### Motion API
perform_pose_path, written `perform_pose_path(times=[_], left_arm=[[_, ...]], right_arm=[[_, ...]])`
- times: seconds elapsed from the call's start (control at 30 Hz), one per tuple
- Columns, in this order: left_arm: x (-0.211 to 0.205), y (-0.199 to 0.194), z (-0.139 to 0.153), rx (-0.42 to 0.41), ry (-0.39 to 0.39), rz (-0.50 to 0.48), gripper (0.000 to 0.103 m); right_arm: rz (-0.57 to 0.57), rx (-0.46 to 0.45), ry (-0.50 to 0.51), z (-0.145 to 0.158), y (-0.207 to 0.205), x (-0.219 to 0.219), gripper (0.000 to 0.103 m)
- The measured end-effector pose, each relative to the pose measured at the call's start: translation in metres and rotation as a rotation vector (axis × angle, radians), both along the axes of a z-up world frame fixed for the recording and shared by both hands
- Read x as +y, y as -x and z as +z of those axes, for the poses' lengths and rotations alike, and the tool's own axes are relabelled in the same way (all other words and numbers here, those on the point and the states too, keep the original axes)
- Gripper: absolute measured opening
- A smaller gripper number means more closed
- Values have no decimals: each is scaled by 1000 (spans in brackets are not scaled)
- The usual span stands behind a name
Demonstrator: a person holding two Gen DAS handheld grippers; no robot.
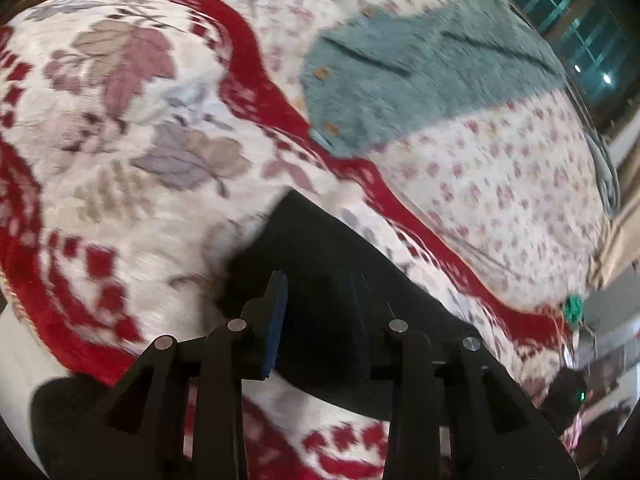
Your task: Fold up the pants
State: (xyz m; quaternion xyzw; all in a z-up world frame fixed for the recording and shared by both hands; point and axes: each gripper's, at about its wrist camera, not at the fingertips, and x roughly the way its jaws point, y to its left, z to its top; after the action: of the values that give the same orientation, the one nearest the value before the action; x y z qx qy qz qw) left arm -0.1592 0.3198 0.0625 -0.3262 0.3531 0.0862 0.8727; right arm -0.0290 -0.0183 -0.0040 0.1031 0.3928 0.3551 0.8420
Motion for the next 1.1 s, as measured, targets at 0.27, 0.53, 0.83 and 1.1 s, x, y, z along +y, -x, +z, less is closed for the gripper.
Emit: perform_pose_path(times=[0.27,0.53,0.83,1.1], left_arm=[[-73,-31,-11,59,-55,-177,30],[-123,-45,-34,111,-111,-274,30],[-135,-41,-49,97,-180,-272,32],[-150,-41,-45,109,-289,-280,33]], right_arm=[[-21,-40,4,15,-17,-8,44],[53,54,-13,-3,-62,23,41],[32,-9,92,-7,-70,31,13],[-14,-29,62,10,-54,11,31]])
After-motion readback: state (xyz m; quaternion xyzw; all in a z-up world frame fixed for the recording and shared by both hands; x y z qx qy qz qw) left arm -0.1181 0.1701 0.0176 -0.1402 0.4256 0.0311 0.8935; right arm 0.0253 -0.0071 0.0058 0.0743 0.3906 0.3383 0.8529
